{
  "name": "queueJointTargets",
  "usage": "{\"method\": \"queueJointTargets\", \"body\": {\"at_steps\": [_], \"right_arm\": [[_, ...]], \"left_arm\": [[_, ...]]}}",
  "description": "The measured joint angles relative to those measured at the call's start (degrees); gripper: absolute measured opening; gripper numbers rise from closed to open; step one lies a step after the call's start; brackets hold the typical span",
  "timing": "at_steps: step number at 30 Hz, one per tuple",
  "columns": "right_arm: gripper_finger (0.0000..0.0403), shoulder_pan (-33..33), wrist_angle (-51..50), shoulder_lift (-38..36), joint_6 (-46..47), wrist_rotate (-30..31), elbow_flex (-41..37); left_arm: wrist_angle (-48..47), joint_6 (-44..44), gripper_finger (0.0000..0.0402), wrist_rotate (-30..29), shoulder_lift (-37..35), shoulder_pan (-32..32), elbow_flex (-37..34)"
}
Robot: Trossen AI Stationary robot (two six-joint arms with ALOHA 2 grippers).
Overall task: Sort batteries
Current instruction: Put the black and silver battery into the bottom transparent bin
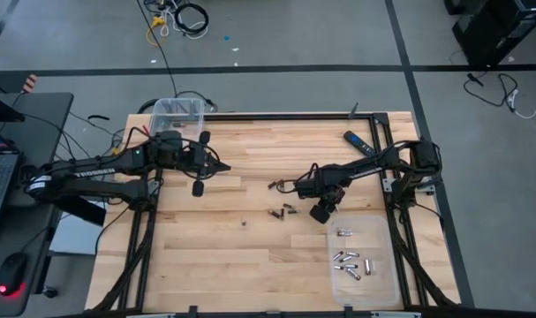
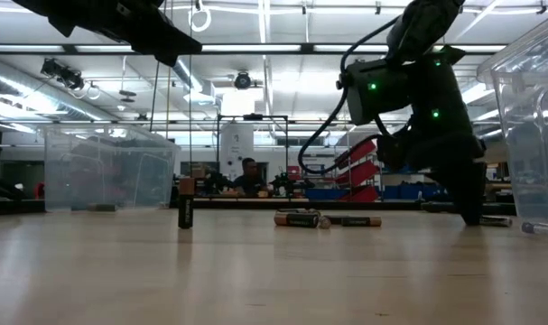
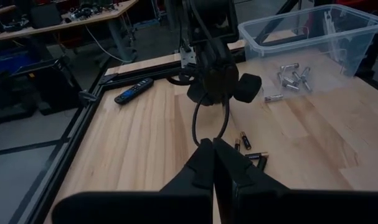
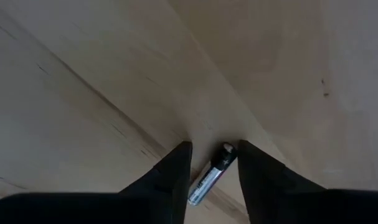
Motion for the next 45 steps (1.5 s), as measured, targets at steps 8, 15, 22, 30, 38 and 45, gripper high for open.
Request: {"method": "queueJointTargets", "body": {"at_steps": [8, 15, 22, 30, 38, 45], "right_arm": [[0.0037, -0.5, 1.0, 0.1, 0.6, -1.4, -0.1], [0.0014, -1.3, 1.5, 0.1, -0.8, -1.2, 0.0], [0.0005, -1.2, 6.2, -3.3, -4.2, 6.3, 4.7], [0.0001, 1.3, 27.9, -16.2, -11.0, 11.3, 3.1], [0.0, 6.8, 74.9, -21.3, -30.4, 15.3, -7.3], [0.0, 7.7, 112.6, -16.1, -45.9, 13.4, -15.1]], "left_arm": [[0.0, 0.0, 0.0, 0.0, 0.0, 0.0, 0.0], [0.0, 0.0, 0.0, 0.0, 0.1, 0.0, 0.0], [0.5, -0.4, 0.0, 0.0, 2.4, 0.0, 0.0], [6.6, -1.2, 0.0, 5.1, 9.7, -0.4, -0.1], [21.9, -2.3, 0.0, 14.3, 18.3, -0.8, -0.1], [38.8, -8.8, 0.0003, 18.4, 25.7, -2.0, 0.1]]}}
